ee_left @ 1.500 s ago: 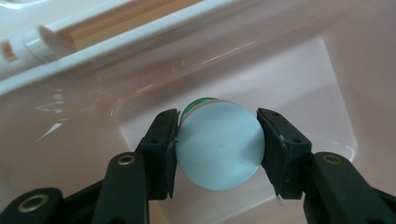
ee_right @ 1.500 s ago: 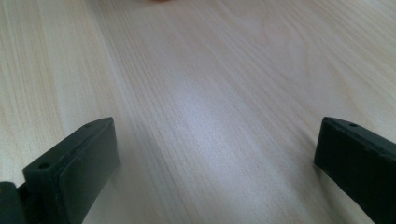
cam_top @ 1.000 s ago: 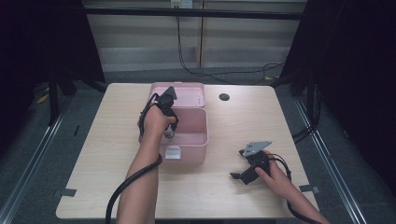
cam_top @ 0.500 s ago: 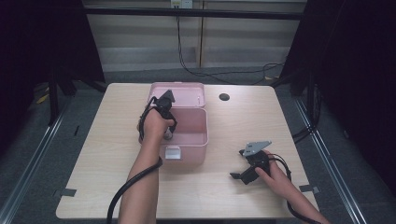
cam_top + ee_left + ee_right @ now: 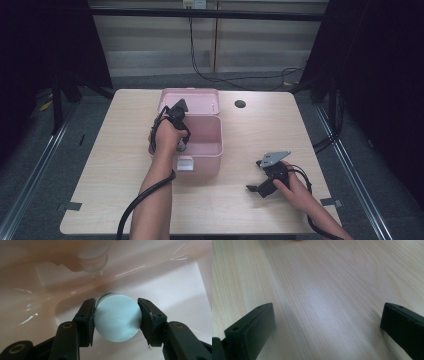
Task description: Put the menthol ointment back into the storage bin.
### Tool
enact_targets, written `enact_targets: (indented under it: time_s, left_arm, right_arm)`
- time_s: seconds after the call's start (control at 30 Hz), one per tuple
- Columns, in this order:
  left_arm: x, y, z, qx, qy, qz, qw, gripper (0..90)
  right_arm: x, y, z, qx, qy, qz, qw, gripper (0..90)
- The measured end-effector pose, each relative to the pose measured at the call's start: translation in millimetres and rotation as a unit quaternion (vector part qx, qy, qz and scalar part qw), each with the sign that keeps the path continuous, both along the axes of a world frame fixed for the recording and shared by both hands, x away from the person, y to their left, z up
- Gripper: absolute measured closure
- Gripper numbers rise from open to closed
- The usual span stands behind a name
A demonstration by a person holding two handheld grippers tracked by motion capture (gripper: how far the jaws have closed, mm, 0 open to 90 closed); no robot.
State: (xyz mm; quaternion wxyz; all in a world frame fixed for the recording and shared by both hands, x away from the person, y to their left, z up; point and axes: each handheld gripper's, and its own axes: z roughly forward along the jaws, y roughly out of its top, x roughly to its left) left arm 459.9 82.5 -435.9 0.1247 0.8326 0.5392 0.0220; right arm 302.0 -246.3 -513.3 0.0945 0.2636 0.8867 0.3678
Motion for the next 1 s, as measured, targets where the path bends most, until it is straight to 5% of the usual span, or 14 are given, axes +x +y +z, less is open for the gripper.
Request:
enact_targets:
  time_s: [0.67,1.0]
  left_arm:
    - [-3.4,5.0,-0.2,-0.008,0.003,-0.001,1.0000,43.1]
    - [-6.7,9.9,11.6,-0.010,0.001,-0.003,0.9999,35.8]
  right_arm:
    - [0.0,0.0,0.0,0.001,0.001,0.000,1.0000,0.0]
    - [0.0,0.0,0.0,0.000,0.000,0.000,1.0000,0.0]
